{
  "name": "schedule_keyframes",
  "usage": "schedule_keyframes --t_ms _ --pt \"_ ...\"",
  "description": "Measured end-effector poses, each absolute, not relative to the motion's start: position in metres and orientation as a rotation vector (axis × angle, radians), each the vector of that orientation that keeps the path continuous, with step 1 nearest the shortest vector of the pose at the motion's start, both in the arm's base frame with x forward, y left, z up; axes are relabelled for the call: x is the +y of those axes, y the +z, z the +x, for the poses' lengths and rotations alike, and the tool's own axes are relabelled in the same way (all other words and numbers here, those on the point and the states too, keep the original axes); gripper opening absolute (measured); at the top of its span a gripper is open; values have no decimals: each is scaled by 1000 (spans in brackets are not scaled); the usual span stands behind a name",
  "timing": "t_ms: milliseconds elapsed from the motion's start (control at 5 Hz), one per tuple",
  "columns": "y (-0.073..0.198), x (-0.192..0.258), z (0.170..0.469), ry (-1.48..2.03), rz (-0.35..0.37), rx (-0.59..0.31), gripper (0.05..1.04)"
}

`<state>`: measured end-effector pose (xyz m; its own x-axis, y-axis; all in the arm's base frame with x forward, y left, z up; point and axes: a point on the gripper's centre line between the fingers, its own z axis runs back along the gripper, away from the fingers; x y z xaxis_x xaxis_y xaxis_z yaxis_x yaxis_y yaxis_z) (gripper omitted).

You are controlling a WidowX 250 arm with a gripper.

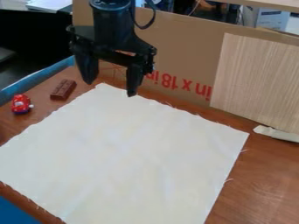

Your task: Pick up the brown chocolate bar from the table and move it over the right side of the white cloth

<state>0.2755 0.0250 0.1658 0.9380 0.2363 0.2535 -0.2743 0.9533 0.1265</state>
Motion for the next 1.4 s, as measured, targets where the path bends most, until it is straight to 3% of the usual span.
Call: schedule_keyframes --t_ms 200,400,800,1200,1400 --pt "158 24 275 255 157 -201 999" --pt "143 64 305 307 77 -64 999" --pt "112 132 347 272 -90 16 999" --pt "99 178 364 172 -179 -117 999" --pt "99 201 373 205 -149 -206 999"
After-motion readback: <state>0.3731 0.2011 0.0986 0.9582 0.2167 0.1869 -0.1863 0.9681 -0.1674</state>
